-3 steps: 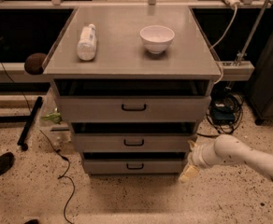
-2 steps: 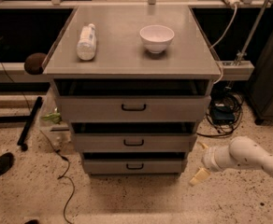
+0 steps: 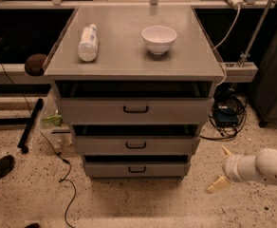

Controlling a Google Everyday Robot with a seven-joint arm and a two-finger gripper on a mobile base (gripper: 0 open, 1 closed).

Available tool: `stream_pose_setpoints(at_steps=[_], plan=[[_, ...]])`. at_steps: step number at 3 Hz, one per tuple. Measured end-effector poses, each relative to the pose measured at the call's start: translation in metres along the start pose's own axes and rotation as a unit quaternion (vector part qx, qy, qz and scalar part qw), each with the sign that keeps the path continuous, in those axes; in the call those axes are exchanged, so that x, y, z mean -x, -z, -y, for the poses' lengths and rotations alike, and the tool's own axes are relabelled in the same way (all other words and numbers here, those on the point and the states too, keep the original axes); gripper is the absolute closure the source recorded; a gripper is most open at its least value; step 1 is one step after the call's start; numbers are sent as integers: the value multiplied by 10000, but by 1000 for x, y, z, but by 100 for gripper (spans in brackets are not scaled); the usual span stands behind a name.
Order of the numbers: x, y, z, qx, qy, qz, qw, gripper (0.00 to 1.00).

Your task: Close middle drawer

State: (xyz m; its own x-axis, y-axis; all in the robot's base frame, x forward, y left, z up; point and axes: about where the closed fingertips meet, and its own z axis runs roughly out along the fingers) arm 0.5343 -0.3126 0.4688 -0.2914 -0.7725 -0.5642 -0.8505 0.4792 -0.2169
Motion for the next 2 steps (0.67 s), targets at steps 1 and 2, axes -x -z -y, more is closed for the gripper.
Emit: stream_pose_setpoints(at_steps=[1,2], plan=[[-9,28,1,-408,-105,-77,9991,0],[-10,29,1,-435,-106,-80,9990,0]])
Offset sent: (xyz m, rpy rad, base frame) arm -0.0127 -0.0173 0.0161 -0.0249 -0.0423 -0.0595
